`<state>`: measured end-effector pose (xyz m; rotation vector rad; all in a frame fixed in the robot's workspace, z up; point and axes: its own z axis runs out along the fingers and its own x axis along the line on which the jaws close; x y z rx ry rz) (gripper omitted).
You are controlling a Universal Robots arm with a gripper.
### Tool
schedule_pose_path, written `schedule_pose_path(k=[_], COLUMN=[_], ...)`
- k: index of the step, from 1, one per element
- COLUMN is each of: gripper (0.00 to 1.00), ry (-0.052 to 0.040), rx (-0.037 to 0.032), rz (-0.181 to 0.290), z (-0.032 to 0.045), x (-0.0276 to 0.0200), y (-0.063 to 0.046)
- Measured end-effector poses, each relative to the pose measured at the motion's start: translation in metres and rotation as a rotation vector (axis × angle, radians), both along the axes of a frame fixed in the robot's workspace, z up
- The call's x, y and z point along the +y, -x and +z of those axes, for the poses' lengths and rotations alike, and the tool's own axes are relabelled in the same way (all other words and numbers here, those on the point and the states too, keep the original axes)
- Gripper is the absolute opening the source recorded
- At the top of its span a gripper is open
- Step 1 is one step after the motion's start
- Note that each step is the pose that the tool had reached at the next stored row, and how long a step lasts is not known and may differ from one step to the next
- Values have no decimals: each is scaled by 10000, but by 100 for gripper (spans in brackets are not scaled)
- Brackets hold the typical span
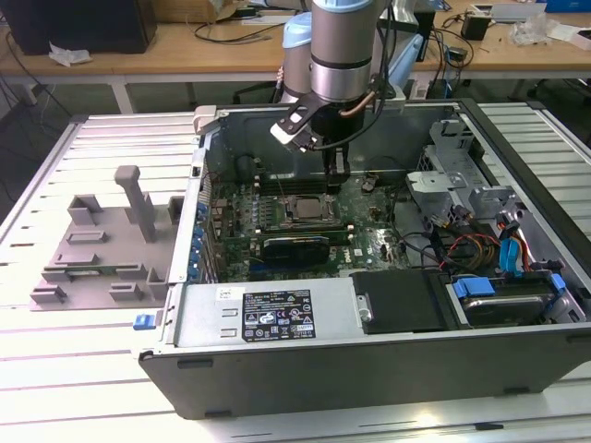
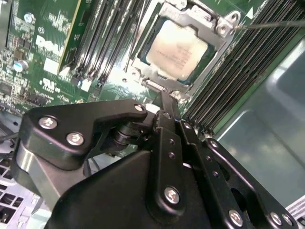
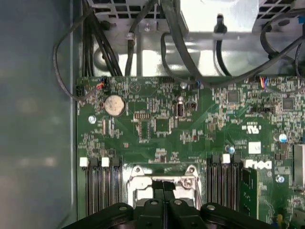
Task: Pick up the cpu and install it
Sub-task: 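Close the cpu cover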
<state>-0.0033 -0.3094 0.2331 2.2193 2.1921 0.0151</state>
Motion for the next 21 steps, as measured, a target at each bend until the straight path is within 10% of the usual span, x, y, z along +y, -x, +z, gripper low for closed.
schedule_pose_path(k=[10, 21], gripper=[11, 11], ry=[0, 0], rx=[-1, -1], rz=[-1, 670], z=[-45, -50], x=[-58, -63], y=[256, 279])
